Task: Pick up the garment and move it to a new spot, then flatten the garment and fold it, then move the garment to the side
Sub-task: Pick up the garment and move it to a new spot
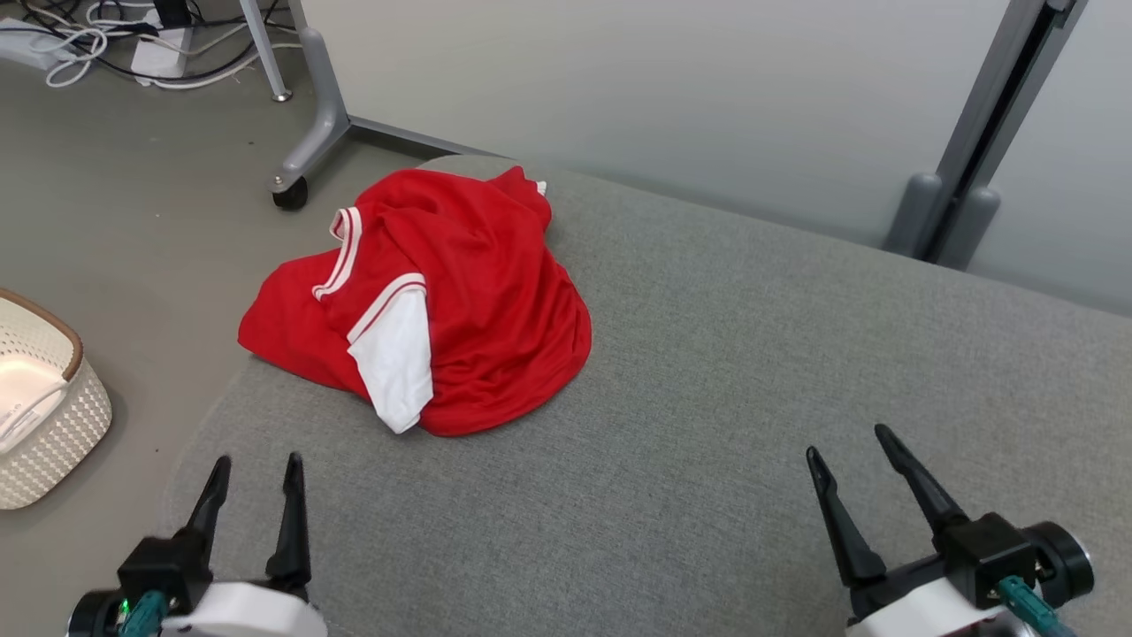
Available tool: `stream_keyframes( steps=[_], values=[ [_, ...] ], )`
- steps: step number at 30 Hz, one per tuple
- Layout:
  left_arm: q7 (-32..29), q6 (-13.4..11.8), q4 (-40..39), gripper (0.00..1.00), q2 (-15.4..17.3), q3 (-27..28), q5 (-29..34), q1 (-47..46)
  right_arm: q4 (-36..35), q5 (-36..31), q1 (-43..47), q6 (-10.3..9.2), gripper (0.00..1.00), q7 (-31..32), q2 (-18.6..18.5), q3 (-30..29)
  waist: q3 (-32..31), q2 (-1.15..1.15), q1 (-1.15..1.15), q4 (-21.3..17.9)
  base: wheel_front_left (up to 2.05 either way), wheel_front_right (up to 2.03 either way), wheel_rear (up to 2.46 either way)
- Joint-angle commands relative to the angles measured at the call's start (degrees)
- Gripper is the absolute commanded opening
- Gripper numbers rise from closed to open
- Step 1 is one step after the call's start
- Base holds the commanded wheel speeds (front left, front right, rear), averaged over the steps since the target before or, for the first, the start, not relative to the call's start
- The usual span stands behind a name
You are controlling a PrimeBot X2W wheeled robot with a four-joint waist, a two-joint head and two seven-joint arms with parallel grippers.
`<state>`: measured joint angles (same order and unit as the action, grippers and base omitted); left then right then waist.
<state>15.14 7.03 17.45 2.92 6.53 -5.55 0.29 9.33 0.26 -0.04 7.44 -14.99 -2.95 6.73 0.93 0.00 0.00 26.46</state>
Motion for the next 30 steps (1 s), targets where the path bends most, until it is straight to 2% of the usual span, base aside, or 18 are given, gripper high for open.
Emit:
stream_keyframes(
  steps=[1, 9, 13, 16, 21, 22, 23, 24, 30],
  values=[
    [0.02, 0.23, -0.15, 1.00, 0.05, -0.48, -0.57, -1.83, -0.48, -0.11, -1.09, 0.08, 1.00, -0.30, -0.88, -0.16, 1.67, 0.00, 0.00, -0.93, 0.00, 0.00, 0.00],
    [-1.04, 0.49, 8.90, 1.00, 0.03, -5.26, -5.36, -19.74, -2.46, -0.86, -8.22, 0.08, 1.00, -0.29, -4.90, 1.72, 13.77, 0.00, 0.00, -6.01, 0.00, 0.00, 0.00],
    [-5.19, 0.54, 15.23, 1.00, 0.76, -5.35, -8.30, -30.30, -2.98, -0.85, -12.41, 0.08, 1.00, -0.29, -6.35, 3.24, 20.04, 0.00, 0.00, -8.86, 0.00, 0.00, 0.00],
    [-8.71, 0.43, 19.90, 1.00, 2.54, -4.56, -10.12, -36.62, -3.35, -0.64, -14.66, 0.08, 1.00, -0.29, -6.70, 4.36, 23.40, 0.00, 0.00, -10.98, 0.00, 0.00, 0.00],
    [-15.25, 0.41, 28.22, 1.00, 5.45, -3.42, -12.57, -42.75, -2.95, -0.12, -16.40, 0.08, 1.00, -0.29, -6.45, 4.57, 25.33, 0.00, 0.00, -13.60, 0.00, 0.00, 0.00],
    [-15.88, 0.27, 29.61, 0.94, 6.15, -3.32, -12.55, -43.35, -2.80, -0.12, -16.48, 0.08, 1.00, -0.30, -6.28, 4.50, 25.23, 0.00, 0.00, -13.95, 0.00, 0.00, 0.00],
    [-16.19, 0.16, 30.87, 0.37, 6.65, -3.15, -12.72, -43.69, -2.74, -0.10, -16.45, 0.08, 1.00, -0.29, -6.09, 4.40, 25.01, 0.00, 0.00, -14.25, 0.00, 0.00, 0.00],
    [-16.50, 0.06, 32.11, 0.00, 7.02, -3.06, -12.83, -43.87, -2.61, -0.02, -16.35, 0.08, 1.00, -0.30, -5.91, 4.29, 24.71, 0.00, 0.00, -14.50, 0.00, 0.00, 0.00],
    [-14.95, 0.29, 34.67, 0.00, 8.24, -3.64, -13.64, -42.35, -2.18, 0.25, -14.71, 0.09, 1.00, -0.30, -4.87, 3.61, 21.08, 0.00, 0.00, -15.10, 0.00, 0.00, 0.00]
  ],
)
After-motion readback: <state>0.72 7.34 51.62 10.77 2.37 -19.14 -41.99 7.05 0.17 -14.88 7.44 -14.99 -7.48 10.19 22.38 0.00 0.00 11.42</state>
